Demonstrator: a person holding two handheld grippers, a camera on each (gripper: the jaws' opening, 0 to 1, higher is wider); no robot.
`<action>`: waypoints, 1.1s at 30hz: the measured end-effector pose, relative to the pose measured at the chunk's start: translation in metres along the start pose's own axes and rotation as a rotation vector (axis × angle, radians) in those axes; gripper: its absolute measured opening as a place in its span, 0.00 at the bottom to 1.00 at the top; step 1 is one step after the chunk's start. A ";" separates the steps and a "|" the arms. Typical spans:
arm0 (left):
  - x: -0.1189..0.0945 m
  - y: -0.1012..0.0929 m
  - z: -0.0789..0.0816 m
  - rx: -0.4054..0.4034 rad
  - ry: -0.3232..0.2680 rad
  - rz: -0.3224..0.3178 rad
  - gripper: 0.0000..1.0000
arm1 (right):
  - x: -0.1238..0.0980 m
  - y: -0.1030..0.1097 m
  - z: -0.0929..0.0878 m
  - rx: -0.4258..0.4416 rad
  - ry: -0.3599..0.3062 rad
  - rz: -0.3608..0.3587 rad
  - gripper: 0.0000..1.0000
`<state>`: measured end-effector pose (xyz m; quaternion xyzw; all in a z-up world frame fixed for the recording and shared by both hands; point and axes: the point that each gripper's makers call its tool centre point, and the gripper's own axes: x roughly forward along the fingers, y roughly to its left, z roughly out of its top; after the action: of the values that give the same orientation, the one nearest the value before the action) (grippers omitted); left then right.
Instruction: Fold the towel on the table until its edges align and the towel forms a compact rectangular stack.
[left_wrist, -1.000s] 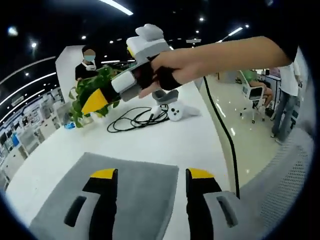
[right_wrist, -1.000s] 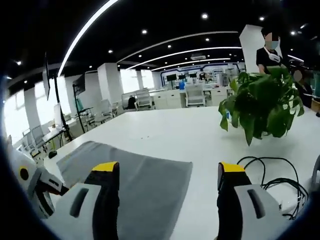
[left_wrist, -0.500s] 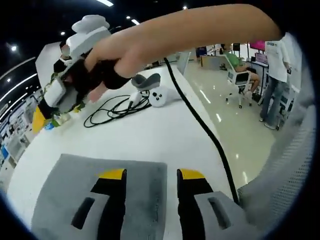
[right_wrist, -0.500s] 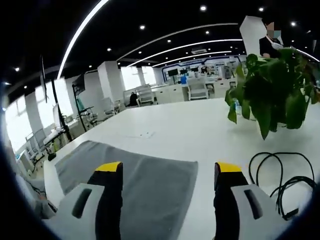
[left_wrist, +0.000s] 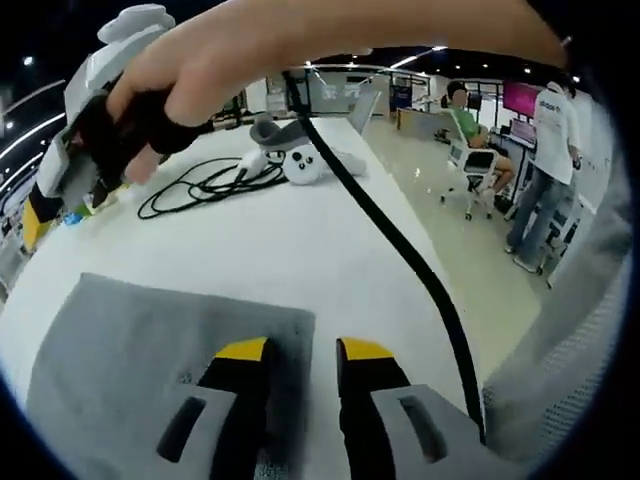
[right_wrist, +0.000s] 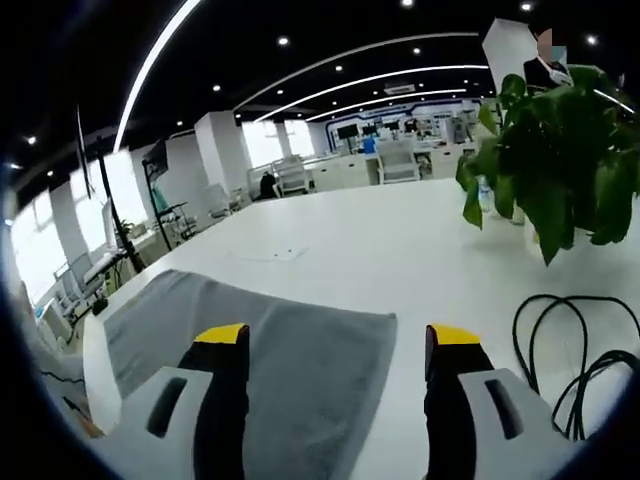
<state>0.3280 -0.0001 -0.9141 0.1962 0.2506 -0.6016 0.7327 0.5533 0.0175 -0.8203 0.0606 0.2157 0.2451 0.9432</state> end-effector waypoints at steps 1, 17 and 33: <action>-0.002 0.005 0.000 0.020 0.002 0.016 0.25 | 0.002 0.000 -0.001 0.002 0.004 0.001 0.72; 0.000 0.021 0.001 -0.062 -0.049 0.117 0.04 | 0.027 -0.002 -0.014 -0.013 0.051 0.012 0.66; 0.000 0.019 0.003 -0.081 -0.063 0.130 0.03 | 0.071 -0.024 -0.027 0.028 0.076 -0.024 0.61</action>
<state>0.3466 0.0019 -0.9122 0.1633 0.2381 -0.5481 0.7850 0.6078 0.0312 -0.8766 0.0619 0.2557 0.2326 0.9363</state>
